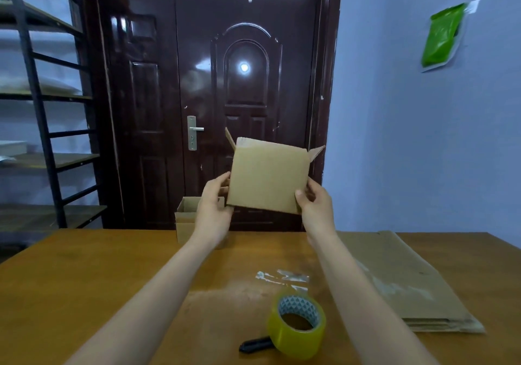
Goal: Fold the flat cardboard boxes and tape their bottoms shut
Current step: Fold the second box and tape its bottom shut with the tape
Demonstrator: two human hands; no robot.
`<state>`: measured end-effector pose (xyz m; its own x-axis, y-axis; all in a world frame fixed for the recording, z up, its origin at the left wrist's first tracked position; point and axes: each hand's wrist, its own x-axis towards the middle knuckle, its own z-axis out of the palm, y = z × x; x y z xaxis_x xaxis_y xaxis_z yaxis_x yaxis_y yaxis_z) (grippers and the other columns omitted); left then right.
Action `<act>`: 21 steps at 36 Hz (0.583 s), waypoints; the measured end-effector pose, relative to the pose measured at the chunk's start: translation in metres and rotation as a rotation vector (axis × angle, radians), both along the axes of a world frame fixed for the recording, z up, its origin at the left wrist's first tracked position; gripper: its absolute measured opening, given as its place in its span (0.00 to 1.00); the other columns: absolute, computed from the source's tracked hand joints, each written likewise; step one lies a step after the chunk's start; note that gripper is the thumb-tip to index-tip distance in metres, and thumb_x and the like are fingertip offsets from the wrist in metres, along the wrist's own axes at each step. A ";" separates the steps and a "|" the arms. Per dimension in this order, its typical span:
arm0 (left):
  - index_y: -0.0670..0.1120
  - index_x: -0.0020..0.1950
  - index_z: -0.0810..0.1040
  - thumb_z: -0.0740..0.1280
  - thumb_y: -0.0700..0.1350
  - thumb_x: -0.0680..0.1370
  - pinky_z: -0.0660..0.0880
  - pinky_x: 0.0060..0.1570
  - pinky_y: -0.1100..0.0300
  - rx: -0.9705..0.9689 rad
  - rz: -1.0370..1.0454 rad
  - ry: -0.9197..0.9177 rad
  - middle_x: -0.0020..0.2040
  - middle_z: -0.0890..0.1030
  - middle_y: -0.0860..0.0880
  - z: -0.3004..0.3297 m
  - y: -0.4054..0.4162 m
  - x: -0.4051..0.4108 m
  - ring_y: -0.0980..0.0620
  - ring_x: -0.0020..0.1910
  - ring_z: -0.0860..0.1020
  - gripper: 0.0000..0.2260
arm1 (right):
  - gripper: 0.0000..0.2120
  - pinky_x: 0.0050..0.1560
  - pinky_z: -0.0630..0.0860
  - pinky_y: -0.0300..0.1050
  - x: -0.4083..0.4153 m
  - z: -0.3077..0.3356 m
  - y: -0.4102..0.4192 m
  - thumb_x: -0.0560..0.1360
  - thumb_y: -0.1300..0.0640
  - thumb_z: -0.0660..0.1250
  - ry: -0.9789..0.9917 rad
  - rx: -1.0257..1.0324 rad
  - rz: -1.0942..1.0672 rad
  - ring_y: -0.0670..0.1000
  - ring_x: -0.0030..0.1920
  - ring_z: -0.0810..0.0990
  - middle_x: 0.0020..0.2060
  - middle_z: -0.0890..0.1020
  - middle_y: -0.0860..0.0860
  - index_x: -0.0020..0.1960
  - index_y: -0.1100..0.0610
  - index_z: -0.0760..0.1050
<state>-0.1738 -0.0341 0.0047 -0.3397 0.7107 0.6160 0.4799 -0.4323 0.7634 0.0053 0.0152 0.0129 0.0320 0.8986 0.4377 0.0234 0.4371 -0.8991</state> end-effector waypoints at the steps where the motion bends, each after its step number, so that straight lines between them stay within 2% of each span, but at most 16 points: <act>1: 0.49 0.67 0.69 0.65 0.28 0.74 0.68 0.55 0.73 -0.018 -0.015 0.011 0.63 0.72 0.52 -0.003 0.003 -0.001 0.57 0.59 0.72 0.26 | 0.20 0.64 0.72 0.47 0.000 -0.002 0.003 0.79 0.61 0.61 -0.009 0.005 -0.012 0.47 0.60 0.73 0.61 0.74 0.51 0.70 0.54 0.68; 3: 0.50 0.62 0.68 0.65 0.28 0.73 0.68 0.57 0.68 -0.076 -0.068 0.007 0.60 0.74 0.51 -0.007 0.008 -0.001 0.55 0.61 0.71 0.23 | 0.19 0.60 0.72 0.42 0.002 -0.006 0.009 0.77 0.66 0.63 -0.017 0.013 -0.035 0.47 0.59 0.73 0.60 0.74 0.50 0.66 0.55 0.69; 6: 0.49 0.57 0.66 0.67 0.31 0.74 0.70 0.53 0.60 -0.158 -0.080 0.040 0.53 0.74 0.54 -0.012 0.018 0.002 0.54 0.57 0.72 0.19 | 0.17 0.49 0.71 0.32 0.006 -0.015 0.022 0.75 0.72 0.62 -0.037 0.010 -0.044 0.47 0.57 0.73 0.55 0.75 0.49 0.56 0.54 0.68; 9: 0.49 0.57 0.65 0.68 0.34 0.74 0.71 0.51 0.58 -0.226 -0.093 0.024 0.50 0.74 0.56 -0.019 0.033 0.003 0.54 0.53 0.72 0.19 | 0.18 0.45 0.70 0.33 0.006 -0.023 0.037 0.73 0.73 0.62 -0.113 -0.028 -0.064 0.48 0.55 0.72 0.54 0.74 0.50 0.55 0.54 0.65; 11: 0.49 0.60 0.63 0.69 0.35 0.73 0.75 0.52 0.54 -0.271 -0.127 0.008 0.53 0.75 0.52 -0.029 0.046 0.002 0.51 0.55 0.74 0.21 | 0.18 0.44 0.70 0.34 0.005 -0.031 0.047 0.73 0.72 0.64 -0.189 -0.053 -0.082 0.49 0.56 0.73 0.55 0.74 0.51 0.55 0.54 0.65; 14: 0.49 0.70 0.58 0.71 0.37 0.73 0.76 0.58 0.48 -0.348 -0.160 -0.026 0.62 0.72 0.47 -0.050 0.064 0.003 0.48 0.60 0.74 0.31 | 0.17 0.38 0.69 0.31 0.006 -0.046 0.061 0.73 0.70 0.64 -0.269 -0.094 -0.075 0.50 0.53 0.74 0.55 0.73 0.51 0.56 0.54 0.65; 16: 0.51 0.74 0.53 0.72 0.37 0.72 0.73 0.62 0.47 -0.385 -0.198 -0.080 0.66 0.69 0.46 -0.068 0.073 0.006 0.47 0.64 0.71 0.38 | 0.18 0.39 0.69 0.32 0.008 -0.059 0.069 0.74 0.68 0.65 -0.314 -0.145 -0.047 0.48 0.51 0.73 0.55 0.73 0.50 0.60 0.56 0.66; 19: 0.51 0.76 0.48 0.71 0.37 0.73 0.67 0.68 0.48 -0.464 -0.276 -0.163 0.67 0.66 0.50 -0.096 0.081 0.009 0.48 0.68 0.65 0.41 | 0.19 0.51 0.73 0.42 0.010 -0.081 0.082 0.75 0.64 0.67 -0.376 -0.255 0.008 0.51 0.55 0.74 0.55 0.73 0.50 0.64 0.58 0.65; 21: 0.52 0.77 0.44 0.72 0.40 0.72 0.65 0.70 0.48 -0.524 -0.287 -0.174 0.70 0.63 0.49 -0.117 0.086 0.007 0.47 0.71 0.63 0.44 | 0.20 0.56 0.72 0.45 0.009 -0.100 0.090 0.75 0.62 0.67 -0.400 -0.317 0.055 0.52 0.59 0.74 0.55 0.73 0.49 0.64 0.59 0.65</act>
